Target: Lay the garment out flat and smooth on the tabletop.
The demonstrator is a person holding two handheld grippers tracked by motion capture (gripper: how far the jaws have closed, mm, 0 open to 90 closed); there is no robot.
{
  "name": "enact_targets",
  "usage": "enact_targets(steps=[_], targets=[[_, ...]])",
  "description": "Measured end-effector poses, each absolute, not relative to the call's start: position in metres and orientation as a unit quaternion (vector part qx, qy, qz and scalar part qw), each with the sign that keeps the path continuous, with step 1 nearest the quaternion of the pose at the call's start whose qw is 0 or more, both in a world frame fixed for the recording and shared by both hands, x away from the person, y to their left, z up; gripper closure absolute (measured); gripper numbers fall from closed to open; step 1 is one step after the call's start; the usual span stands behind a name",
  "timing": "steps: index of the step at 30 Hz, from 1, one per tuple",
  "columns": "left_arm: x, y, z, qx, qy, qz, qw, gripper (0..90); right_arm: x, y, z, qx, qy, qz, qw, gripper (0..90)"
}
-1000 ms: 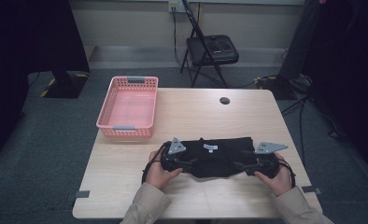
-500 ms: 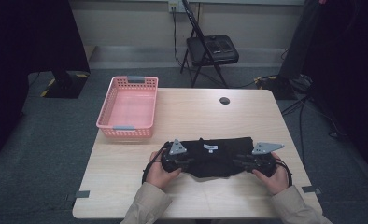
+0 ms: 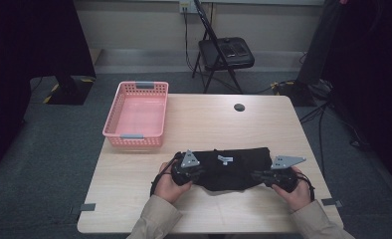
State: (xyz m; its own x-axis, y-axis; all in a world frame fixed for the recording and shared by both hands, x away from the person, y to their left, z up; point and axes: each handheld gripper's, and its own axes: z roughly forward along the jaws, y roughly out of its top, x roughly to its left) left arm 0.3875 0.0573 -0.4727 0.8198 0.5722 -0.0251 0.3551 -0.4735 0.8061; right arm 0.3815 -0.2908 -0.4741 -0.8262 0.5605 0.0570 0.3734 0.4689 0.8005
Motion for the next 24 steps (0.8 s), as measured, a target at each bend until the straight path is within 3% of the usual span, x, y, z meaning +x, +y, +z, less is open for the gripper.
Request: enact_targets(steps=[24], targets=[[0.411,0.058,-0.444,0.825,0.287,0.144,0.464,84.3,0.403,-0.294,-0.448,0.289,0.825,0.47,0.121,87.1]])
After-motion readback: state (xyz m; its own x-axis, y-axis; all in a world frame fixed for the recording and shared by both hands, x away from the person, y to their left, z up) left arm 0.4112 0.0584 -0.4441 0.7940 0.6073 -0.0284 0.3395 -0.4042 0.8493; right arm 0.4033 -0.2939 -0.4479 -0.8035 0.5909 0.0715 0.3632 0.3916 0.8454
